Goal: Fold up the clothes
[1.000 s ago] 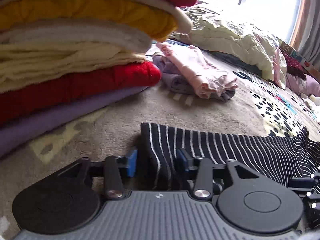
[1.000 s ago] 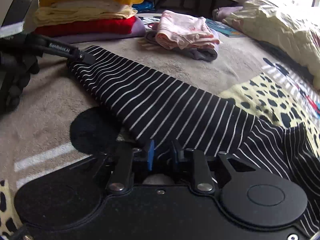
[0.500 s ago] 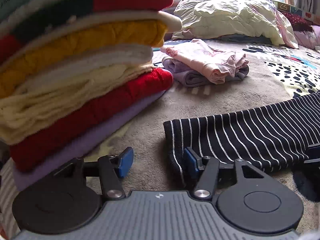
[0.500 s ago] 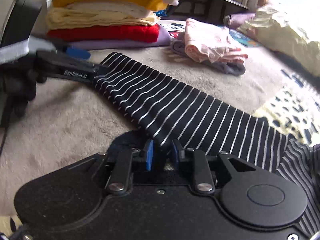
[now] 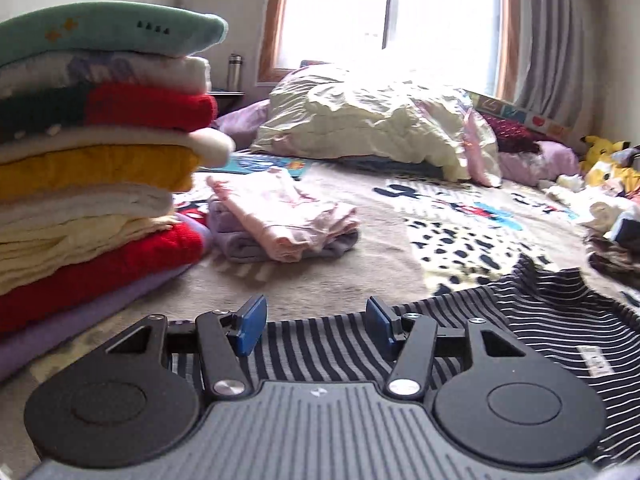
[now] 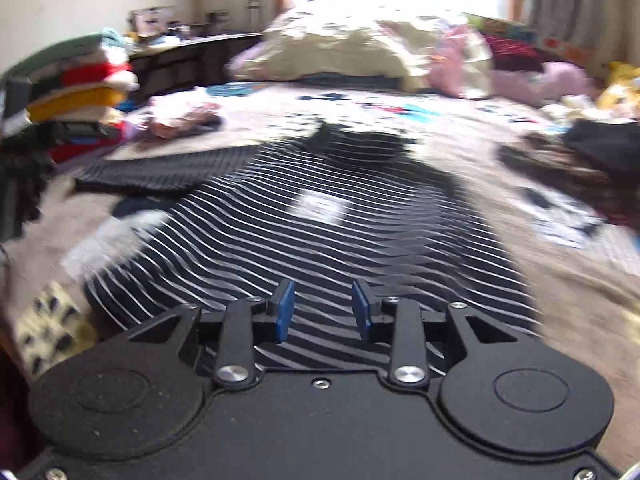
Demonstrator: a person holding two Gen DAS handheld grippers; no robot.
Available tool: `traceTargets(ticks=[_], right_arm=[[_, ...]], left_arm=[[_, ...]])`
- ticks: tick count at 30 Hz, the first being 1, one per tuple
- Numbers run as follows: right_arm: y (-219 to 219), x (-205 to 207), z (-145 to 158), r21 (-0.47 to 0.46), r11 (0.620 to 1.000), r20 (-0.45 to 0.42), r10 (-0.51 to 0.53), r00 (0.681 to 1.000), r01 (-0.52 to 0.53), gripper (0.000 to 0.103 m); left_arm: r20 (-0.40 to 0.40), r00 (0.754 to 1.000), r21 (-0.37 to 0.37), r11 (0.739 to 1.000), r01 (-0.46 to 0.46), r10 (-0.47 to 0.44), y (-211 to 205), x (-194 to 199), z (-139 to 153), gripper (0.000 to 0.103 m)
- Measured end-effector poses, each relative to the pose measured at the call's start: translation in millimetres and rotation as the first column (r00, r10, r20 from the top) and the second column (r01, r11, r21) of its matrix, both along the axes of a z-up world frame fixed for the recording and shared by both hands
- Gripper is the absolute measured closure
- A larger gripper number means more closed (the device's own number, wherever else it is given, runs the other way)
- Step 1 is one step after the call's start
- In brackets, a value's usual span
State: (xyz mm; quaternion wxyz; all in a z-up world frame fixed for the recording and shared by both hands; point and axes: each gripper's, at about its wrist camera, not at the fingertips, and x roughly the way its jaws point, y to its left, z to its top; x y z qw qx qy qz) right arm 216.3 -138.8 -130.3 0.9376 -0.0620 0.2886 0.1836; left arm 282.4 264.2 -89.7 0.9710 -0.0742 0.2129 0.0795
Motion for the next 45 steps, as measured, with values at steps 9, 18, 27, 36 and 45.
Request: traceTargets(ticks=[9, 18, 27, 36, 45], right_arm=[[-5, -40, -34, -0.392, 0.918, 0.041, 0.084, 0.996, -0.061, 0.057], [-16, -38, -33, -0.298, 0.953, 0.062, 0.072, 0.995, -0.051, 0.088], [-95, -12, 16, 0.115, 0.984, 0.098, -0.147, 0.984, 0.135, 0.098], [-208, 54, 79, 0.423, 0.843, 0.105, -0.411, 0.906, 0.333, 0.098], [-284, 121, 16, 0.463, 0.711, -0.157, -0.522, 0.838, 0.529, 0.098]], left_arm=[[0.01, 0.994, 0.005, 0.994, 0.11, -0.11, -65, 5, -3, 0.048], [0.003, 0.986, 0.036, 0.985, 0.166, -0.166, -99, 13, -7, 0.048], [-0.001, 0.988, 0.004, 0.988, 0.156, -0.156, -94, 26, -11, 0.048], [-0.021, 0.988, -0.008, 0.988, 0.152, -0.153, -94, 41, -19, 0.048], [-0.078, 0.985, 0.041, 0.986, 0.16, -0.156, -94, 54, -36, 0.045]])
